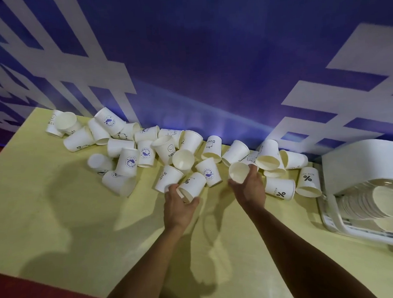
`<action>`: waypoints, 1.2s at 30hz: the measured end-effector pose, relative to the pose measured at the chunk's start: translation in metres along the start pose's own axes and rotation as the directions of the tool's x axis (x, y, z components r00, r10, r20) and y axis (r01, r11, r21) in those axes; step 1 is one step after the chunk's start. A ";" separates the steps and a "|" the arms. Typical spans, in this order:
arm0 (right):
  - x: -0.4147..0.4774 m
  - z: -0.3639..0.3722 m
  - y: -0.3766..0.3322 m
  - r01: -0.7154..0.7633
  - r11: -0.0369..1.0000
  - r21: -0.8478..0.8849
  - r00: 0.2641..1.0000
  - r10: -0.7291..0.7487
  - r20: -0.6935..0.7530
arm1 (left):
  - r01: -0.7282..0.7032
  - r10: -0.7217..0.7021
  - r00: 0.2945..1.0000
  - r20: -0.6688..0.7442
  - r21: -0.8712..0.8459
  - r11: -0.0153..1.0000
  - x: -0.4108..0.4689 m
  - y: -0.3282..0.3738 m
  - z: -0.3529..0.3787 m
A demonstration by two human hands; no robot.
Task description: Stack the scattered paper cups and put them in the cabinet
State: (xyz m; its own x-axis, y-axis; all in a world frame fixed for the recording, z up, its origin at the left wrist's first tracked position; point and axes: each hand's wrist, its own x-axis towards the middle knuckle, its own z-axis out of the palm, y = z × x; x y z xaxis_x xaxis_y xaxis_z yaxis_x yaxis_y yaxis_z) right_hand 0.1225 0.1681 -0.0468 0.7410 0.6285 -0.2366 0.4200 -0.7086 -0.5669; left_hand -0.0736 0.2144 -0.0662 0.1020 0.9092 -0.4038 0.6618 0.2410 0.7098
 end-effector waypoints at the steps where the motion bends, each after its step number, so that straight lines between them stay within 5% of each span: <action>1: -0.003 -0.003 -0.001 0.007 1.000 0.007 1.000 -0.007 -0.002 | -0.008 0.008 1.000 0.000 -0.013 1.000 -0.001 0.002 -0.003; 17: -0.059 -0.104 0.050 0.120 0.988 0.098 0.986 -0.107 -0.129 | -0.193 0.200 0.977 0.071 -0.094 0.977 -0.053 0.075 0.024; 25: -0.079 -0.180 0.138 0.163 0.980 0.118 0.972 -0.138 -0.191 | -0.288 0.301 0.925 0.234 -0.088 0.954 -0.114 0.136 0.094; 36: -0.079 -0.279 0.283 0.068 0.963 0.262 0.964 0.005 -0.267 | -0.401 0.393 0.871 0.294 -0.033 0.915 -0.195 0.214 0.209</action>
State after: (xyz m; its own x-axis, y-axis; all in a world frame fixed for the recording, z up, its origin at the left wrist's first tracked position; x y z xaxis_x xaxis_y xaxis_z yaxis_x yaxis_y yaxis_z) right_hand 0.3288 -0.1712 0.0317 0.8558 0.5169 -0.0200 0.3174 -0.5553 -0.7687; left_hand 0.2036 0.0180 0.0442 0.5670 0.7872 -0.2424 0.5400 -0.1330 0.8311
